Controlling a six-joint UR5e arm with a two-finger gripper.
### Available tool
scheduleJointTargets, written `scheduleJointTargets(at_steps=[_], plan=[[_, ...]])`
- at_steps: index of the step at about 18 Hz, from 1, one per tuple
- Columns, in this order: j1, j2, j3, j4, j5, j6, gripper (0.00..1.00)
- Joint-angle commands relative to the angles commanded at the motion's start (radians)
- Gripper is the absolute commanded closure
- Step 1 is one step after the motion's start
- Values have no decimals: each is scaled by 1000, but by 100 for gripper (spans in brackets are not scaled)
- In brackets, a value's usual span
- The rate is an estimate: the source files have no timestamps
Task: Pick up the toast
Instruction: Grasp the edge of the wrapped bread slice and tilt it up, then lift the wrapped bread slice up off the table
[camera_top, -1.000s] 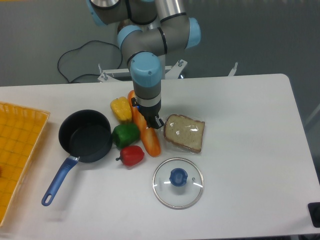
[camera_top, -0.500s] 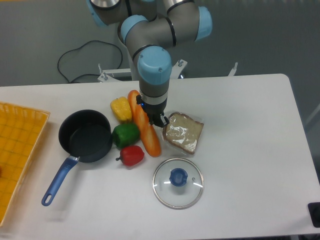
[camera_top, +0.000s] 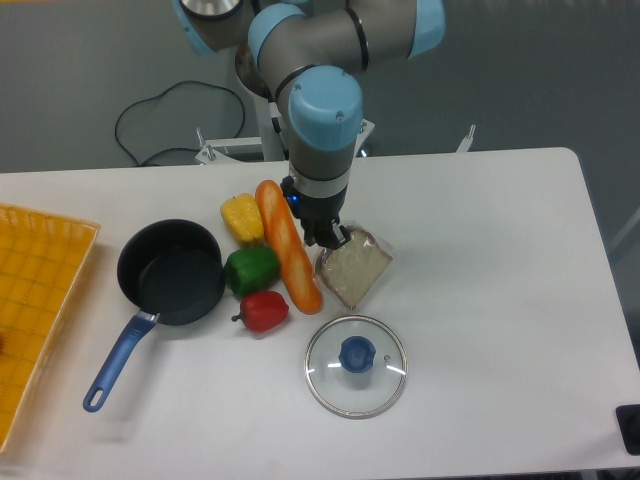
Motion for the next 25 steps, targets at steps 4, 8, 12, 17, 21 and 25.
scheduleJointTargets(at_steps=[4,8,12,17,21,25], plan=[[0,0,5,-6,0,0,100],[2,18,6,-23,14,8,100],[-1,18,52,-81,101,9,100],[9,18,86,-106,127,11,100],[15,18,112,-112,136,11,100],[15,17,120,-109,140,11,100]])
